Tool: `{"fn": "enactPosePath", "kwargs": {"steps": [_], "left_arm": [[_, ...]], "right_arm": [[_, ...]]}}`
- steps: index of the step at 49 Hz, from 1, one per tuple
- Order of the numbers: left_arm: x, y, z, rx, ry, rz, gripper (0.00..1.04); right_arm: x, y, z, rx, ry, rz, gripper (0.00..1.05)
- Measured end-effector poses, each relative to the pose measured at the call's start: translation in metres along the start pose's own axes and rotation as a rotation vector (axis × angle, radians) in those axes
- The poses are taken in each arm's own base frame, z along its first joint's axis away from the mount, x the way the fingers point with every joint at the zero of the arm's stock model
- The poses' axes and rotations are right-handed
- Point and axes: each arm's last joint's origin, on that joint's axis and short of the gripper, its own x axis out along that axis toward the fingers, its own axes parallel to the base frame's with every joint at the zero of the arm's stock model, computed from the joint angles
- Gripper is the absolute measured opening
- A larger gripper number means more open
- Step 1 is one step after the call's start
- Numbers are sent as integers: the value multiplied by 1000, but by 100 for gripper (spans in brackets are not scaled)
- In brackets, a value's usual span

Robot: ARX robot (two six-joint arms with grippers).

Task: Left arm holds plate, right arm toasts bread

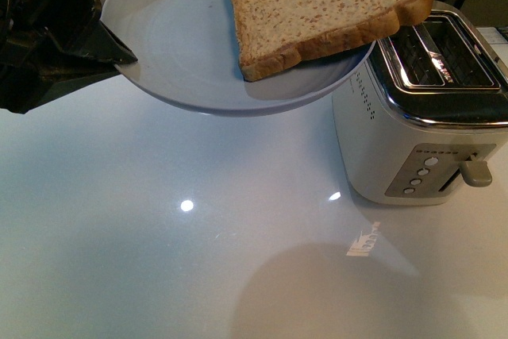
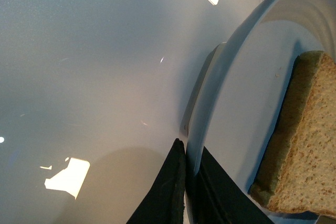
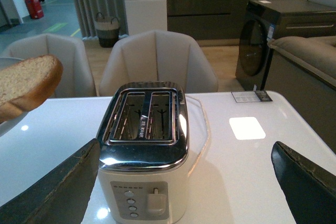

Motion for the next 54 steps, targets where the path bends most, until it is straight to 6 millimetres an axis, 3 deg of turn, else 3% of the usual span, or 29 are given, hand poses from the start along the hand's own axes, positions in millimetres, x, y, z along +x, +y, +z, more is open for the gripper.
{"fn": "enactPosePath", "kwargs": {"steps": [5, 9, 17, 24, 28, 33, 43, 54], "left_arm": [[0, 0, 0, 0, 0, 0, 3], [0, 0, 0, 0, -3, 0, 3], [-1, 0, 0, 0, -4, -1, 3], [-1, -1, 0, 0, -4, -2, 3], [-1, 0, 0, 0, -4, -1, 3], [-1, -1, 0, 0, -3, -2, 3], [-1, -1, 0, 0, -4, -2, 3], [-1, -1, 0, 0, -4, -2, 3]], "right_arm": [[3, -1, -1, -41, 210, -140, 96], [10, -1, 2, -63, 275, -179, 96], [27, 0, 24, -49, 240, -186, 96], [61, 6, 43, 133, 211, -134, 96], [81, 16, 42, 242, 219, -89, 96], [107, 42, 42, 371, 208, -14, 96], [129, 86, 53, 550, 184, 159, 96], [142, 103, 32, 696, 254, 218, 96]]}}
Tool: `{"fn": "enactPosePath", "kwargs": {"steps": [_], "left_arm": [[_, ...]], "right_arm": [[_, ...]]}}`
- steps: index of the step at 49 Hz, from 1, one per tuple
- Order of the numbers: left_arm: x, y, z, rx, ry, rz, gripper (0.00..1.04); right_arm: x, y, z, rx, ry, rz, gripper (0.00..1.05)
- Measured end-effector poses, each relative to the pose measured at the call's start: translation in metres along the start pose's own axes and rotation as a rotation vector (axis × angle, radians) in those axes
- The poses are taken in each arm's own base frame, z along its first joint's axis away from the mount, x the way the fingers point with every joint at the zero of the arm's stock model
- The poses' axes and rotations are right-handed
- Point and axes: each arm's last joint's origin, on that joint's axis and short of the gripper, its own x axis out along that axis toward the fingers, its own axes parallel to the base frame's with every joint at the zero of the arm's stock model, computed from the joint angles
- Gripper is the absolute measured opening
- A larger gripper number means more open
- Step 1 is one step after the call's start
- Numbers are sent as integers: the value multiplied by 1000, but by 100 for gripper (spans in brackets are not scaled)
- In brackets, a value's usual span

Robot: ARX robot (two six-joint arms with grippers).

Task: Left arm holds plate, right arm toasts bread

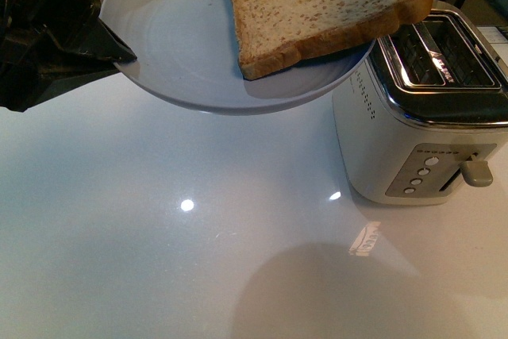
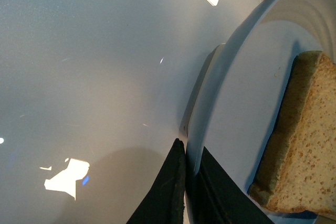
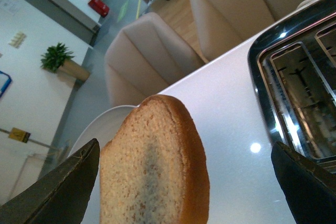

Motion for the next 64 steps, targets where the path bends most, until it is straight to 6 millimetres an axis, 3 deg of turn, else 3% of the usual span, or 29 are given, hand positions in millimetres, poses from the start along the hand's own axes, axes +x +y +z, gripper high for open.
{"fn": "enactPosePath", "kwargs": {"steps": [20, 36, 55, 64], "left_arm": [[0, 0, 0, 0, 0, 0, 3], [0, 0, 0, 0, 0, 0, 3], [0, 0, 0, 0, 0, 0, 3], [0, 0, 0, 0, 0, 0, 3]], "right_arm": [[20, -8, -18, 146, 74, 48, 96], [27, -3, -28, 155, 129, 91, 95], [28, -4, -30, 164, 134, 82, 37], [23, 1, -22, 164, 108, 103, 11]]}}
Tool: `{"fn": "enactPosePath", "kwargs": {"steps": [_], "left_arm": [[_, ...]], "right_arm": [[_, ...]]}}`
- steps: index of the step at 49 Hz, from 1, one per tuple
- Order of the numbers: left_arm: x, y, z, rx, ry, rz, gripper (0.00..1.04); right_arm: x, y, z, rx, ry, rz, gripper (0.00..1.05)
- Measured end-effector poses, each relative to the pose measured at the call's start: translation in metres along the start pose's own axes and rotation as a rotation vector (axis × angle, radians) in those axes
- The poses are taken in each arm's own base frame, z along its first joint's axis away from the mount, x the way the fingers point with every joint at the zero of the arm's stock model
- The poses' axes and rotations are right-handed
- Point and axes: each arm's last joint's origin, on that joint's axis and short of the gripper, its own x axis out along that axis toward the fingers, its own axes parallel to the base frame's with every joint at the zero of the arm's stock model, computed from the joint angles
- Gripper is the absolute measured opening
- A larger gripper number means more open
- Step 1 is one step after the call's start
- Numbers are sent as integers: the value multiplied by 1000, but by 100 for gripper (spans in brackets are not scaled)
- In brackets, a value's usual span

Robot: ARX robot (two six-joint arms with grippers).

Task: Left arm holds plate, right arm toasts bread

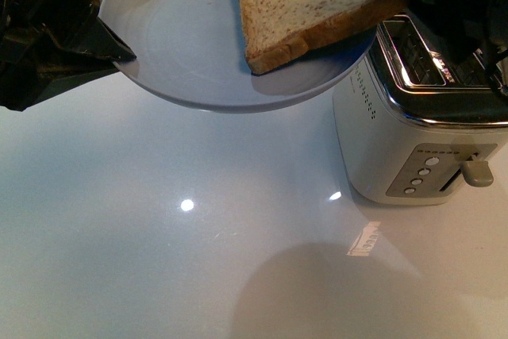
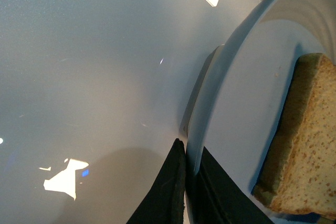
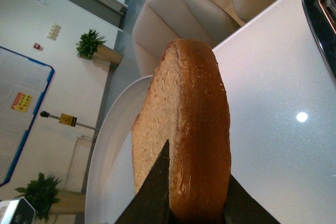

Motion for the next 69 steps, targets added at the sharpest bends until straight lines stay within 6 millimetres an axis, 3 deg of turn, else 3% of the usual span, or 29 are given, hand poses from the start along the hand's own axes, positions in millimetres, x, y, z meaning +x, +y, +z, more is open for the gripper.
{"fn": "enactPosePath", "kwargs": {"steps": [5, 19, 38, 46, 61, 69], "left_arm": [[0, 0, 0, 0, 0, -1, 3], [0, 0, 0, 0, 0, -1, 3], [0, 0, 0, 0, 0, -1, 3], [0, 0, 0, 0, 0, -1, 3], [0, 0, 0, -1, 0, -1, 3], [0, 0, 0, -1, 0, -1, 3]], "right_arm": [[-5, 5, 6, -12, -20, 10, 4], [-28, 22, 31, -82, -122, 20, 4], [-70, 35, 70, -479, -374, -187, 4], [-61, 25, 69, -603, -376, -292, 4], [-13, -21, 41, -739, -211, -416, 4], [4, -24, 43, -749, -203, -427, 4]]}}
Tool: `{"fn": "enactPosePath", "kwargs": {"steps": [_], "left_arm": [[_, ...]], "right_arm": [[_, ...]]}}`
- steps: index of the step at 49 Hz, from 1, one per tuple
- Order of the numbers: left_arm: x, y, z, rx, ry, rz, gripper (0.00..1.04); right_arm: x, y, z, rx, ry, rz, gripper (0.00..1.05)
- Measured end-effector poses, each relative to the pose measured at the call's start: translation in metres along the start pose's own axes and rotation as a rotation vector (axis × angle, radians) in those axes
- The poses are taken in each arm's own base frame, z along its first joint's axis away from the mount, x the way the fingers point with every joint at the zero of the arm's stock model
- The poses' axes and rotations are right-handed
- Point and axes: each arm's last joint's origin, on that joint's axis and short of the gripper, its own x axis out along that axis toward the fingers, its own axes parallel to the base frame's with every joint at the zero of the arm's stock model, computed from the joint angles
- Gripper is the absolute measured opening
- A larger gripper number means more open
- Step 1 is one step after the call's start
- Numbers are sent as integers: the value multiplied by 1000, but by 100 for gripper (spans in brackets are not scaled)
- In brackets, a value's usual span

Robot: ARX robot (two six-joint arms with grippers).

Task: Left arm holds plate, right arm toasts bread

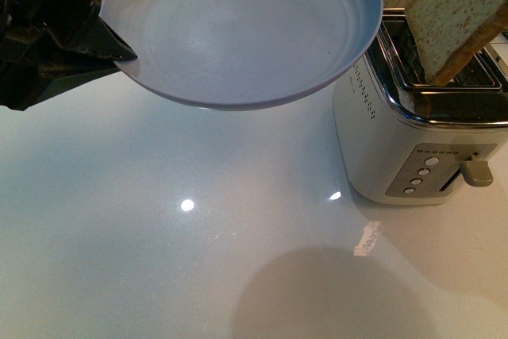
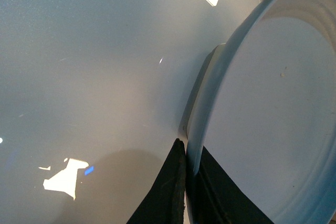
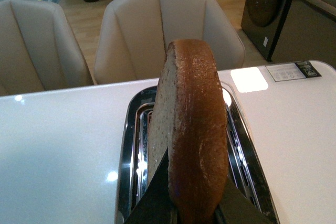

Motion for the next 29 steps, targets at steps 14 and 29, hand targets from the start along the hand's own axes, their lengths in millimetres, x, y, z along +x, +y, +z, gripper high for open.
{"fn": "enactPosePath", "kwargs": {"steps": [14, 29], "left_arm": [[0, 0, 0, -2, 0, 0, 3], [0, 0, 0, -2, 0, 0, 3]], "right_arm": [[20, 4, -9, -16, 18, -12, 4], [39, 7, -23, -36, 18, -39, 4]]}}
